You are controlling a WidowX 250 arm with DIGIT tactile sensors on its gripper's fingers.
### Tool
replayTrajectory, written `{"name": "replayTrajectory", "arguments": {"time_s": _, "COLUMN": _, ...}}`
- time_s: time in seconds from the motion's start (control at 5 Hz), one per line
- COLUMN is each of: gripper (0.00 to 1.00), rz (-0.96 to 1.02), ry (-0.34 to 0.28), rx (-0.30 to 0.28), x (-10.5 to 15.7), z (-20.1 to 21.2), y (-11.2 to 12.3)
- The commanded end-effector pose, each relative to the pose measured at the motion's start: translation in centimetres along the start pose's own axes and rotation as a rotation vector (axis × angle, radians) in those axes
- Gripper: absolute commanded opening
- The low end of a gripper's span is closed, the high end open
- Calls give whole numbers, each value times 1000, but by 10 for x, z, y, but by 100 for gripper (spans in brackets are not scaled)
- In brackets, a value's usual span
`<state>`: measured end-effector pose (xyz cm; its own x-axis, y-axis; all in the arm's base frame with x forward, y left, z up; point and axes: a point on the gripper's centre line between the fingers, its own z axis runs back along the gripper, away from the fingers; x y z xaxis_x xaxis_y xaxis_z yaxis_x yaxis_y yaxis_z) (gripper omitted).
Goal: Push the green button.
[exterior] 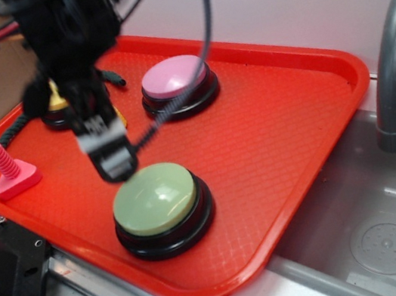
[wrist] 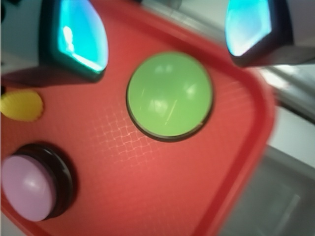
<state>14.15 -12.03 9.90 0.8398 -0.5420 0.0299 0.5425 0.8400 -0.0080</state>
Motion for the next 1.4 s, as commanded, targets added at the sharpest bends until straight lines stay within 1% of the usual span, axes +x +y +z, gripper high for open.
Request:
{"name": "replayTrajectory", "arguments": {"time_s": 0.0, "gripper": 100, "rz": -17, "ry": -9, "rx": 34, "x": 1, "z": -25, "y": -3}}
{"name": "replayTrajectory", "arguments": {"time_s": 0.2, "gripper": 100, "rz": -9, "ry": 32, "rx": 16, "x": 1, "z": -36, "y": 0}}
{"name": "replayTrajectory", "arguments": {"time_s": 0.4, "gripper": 100, "rz": -11, "ry": 53, "rx": 8, "x": 0, "z": -44, "y": 3}}
{"name": "replayTrajectory", "arguments": {"time_s": 0.6, "gripper": 100, "rz": -22, "ry": 63, "rx": 8, "x": 1, "z": -47, "y": 4}}
{"name": "replayTrajectory", "arguments": {"time_s": 0.8, "gripper": 100, "rz": -17, "ry": 73, "rx": 22, "x": 2, "z": -43, "y": 6}}
{"name": "replayTrajectory", "arguments": {"time_s": 1.0, "gripper": 100, "rz": -25, "ry": 3, "rx": 43, "x": 9, "z": -21, "y": 11}}
{"name": "replayTrajectory", "arguments": {"time_s": 1.2, "gripper": 100, "rz": -35, "ry": 6, "rx": 17, "x": 13, "z": -8, "y": 17}}
